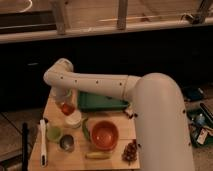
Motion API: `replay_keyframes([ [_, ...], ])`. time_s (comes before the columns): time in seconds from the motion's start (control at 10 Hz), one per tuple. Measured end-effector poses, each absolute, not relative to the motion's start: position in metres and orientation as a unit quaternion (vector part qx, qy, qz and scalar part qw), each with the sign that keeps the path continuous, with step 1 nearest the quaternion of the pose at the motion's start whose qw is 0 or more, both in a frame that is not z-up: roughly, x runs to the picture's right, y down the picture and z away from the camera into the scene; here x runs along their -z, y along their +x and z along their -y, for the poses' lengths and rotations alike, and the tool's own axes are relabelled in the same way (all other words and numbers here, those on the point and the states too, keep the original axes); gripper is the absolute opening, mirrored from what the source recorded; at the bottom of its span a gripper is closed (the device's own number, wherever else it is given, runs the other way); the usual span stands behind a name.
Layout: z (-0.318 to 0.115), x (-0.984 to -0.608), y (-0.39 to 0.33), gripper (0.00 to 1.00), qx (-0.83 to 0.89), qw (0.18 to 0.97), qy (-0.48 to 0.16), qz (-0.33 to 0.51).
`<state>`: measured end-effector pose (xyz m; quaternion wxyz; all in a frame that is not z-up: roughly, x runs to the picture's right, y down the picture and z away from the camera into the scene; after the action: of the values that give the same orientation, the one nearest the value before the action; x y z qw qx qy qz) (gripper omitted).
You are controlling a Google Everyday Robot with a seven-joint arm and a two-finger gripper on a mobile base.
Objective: Place apple in paper cup
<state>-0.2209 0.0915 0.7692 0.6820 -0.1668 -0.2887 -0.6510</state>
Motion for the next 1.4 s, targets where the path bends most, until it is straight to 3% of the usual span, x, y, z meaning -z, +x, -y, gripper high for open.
replay_keyframes([
  [0.9,-0.0946,-0.7691,-0.2189,0.06,0.672,0.652,-0.168,0.309],
  [1.1,-0.0951,-0.7687,-0.219,0.12,0.675,0.647,-0.168,0.313],
  [1.4,-0.0963,-0.768,-0.2185,0.12,0.681,0.637,-0.168,0.32],
])
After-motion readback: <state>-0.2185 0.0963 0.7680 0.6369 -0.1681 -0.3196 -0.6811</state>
